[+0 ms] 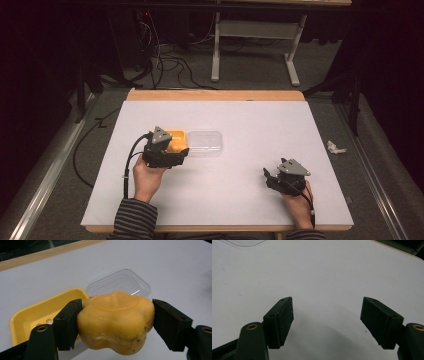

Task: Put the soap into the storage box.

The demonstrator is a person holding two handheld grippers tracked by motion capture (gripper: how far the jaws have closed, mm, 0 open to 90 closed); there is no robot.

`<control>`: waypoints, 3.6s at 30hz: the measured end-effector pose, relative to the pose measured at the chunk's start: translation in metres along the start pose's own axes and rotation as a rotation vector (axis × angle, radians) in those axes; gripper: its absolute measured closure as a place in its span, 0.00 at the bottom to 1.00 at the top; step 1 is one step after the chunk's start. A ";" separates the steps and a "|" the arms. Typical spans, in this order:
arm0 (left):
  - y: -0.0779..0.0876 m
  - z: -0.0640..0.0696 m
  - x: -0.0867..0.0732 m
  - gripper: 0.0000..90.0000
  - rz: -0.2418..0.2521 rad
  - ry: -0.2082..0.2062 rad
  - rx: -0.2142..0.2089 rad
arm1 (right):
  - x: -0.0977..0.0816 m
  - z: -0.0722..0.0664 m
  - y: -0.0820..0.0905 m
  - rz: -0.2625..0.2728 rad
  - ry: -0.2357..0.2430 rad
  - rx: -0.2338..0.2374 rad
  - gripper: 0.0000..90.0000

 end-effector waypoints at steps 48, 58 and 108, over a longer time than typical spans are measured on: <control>-0.051 -0.057 0.010 0.31 0.020 0.044 0.170 | 0.000 0.000 0.000 -0.008 0.008 0.000 0.30; -0.061 -0.065 0.007 0.31 0.006 0.058 0.195 | 0.000 0.000 -0.001 -0.008 0.009 -0.001 0.30; -0.044 -0.065 0.017 0.22 0.103 0.094 0.219 | 0.000 0.000 0.000 -0.006 0.006 -0.004 0.30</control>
Point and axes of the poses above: each handheld gripper's, and its own axes: y roughly backward along the jaws, x roughly out of its top, z roughly to its right, the point moved 3 cm from there along -y, roughly forward along the jaws, and after that the axes turned 14 degrees about -z, right-handed, at the moved point
